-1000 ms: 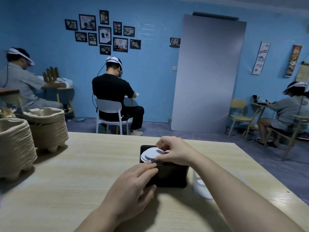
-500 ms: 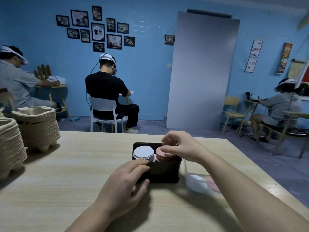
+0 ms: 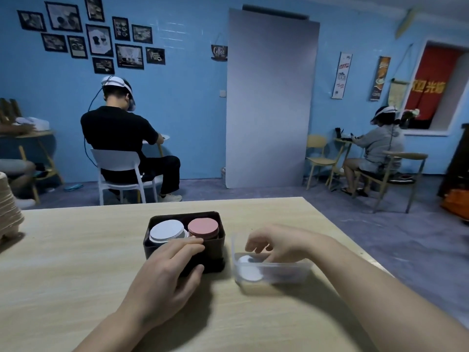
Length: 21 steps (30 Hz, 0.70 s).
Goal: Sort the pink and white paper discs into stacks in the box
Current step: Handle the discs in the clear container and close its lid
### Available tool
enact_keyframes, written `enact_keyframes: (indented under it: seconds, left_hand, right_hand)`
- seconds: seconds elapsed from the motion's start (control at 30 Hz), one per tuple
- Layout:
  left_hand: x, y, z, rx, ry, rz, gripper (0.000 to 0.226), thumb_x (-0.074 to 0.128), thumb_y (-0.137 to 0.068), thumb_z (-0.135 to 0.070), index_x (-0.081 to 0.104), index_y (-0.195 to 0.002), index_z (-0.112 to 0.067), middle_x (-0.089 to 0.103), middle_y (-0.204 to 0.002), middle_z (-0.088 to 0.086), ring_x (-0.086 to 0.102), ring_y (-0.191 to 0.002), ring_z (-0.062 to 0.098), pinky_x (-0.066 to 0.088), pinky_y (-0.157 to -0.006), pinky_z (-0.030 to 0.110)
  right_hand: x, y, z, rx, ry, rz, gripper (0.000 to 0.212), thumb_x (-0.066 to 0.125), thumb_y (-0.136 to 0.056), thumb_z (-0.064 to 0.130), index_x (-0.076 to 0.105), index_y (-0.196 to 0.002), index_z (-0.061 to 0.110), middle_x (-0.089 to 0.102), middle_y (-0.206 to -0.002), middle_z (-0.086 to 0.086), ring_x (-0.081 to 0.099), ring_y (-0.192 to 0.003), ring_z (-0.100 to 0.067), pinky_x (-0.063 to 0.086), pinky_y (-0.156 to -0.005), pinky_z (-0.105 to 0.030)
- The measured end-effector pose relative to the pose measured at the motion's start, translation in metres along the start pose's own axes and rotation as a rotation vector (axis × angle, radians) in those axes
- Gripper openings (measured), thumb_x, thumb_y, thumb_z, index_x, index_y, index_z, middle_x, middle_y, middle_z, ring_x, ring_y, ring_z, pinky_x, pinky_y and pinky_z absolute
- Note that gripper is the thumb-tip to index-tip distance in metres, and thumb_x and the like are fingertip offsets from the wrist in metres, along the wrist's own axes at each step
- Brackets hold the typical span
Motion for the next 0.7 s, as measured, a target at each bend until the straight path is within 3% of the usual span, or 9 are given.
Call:
enact_keyframes:
  seconds: [0.17, 0.5, 0.6, 0.7]
  left_hand:
    - [-0.001, 0.003, 0.002, -0.01, 0.021, 0.017, 0.039, 0.044, -0.103, -0.046, 0.067, -0.121, -0.021, 0.063, -0.132, -0.012, 0.059, -0.124, 0.009, 0.045, -0.104, 0.029]
    - [-0.003, 0.003, 0.001, -0.023, 0.045, 0.023, 0.035, 0.043, -0.103, -0.039, 0.066, -0.122, -0.022, 0.063, -0.132, -0.013, 0.057, -0.125, 0.008, 0.044, -0.103, 0.03]
    - [-0.003, 0.002, 0.0, -0.017, 0.045, 0.031, 0.035, 0.043, -0.103, -0.04, 0.066, -0.122, -0.022, 0.062, -0.132, -0.013, 0.057, -0.125, 0.009, 0.043, -0.104, 0.029]
    - [-0.004, 0.003, 0.002, -0.016, 0.06, 0.046, 0.035, 0.043, -0.104, -0.041, 0.065, -0.123, -0.023, 0.061, -0.134, -0.014, 0.056, -0.128, 0.007, 0.043, -0.105, 0.029]
  right_hand:
    - [0.006, 0.0, -0.003, 0.005, -0.032, 0.068, 0.066, 0.092, -0.074, 0.021, 0.06, -0.132, 0.025, 0.063, -0.133, 0.013, 0.06, -0.121, -0.003, 0.051, -0.101, -0.024]
    - [0.009, -0.006, -0.009, -0.032, 0.024, 0.051, 0.055, 0.085, -0.074, 0.024, 0.062, -0.122, 0.04, 0.063, -0.118, 0.026, 0.059, -0.106, 0.006, 0.051, -0.096, -0.024]
    - [0.006, -0.005, -0.01, -0.034, -0.048, 0.042, 0.044, 0.082, -0.08, 0.022, 0.062, -0.115, 0.04, 0.066, -0.113, 0.024, 0.062, -0.102, 0.009, 0.052, -0.093, -0.023]
    - [-0.004, -0.001, -0.009, -0.012, -0.164, 0.044, 0.044, 0.081, -0.082, 0.02, 0.064, -0.119, 0.036, 0.071, -0.12, 0.013, 0.067, -0.107, 0.0, 0.054, -0.097, -0.028]
Point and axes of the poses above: each hand's wrist, its own y-axis away from the middle knuckle, its own x-axis out of the palm, z = x × y, the point moved 3 cm from there along -y, towards the middle knuckle
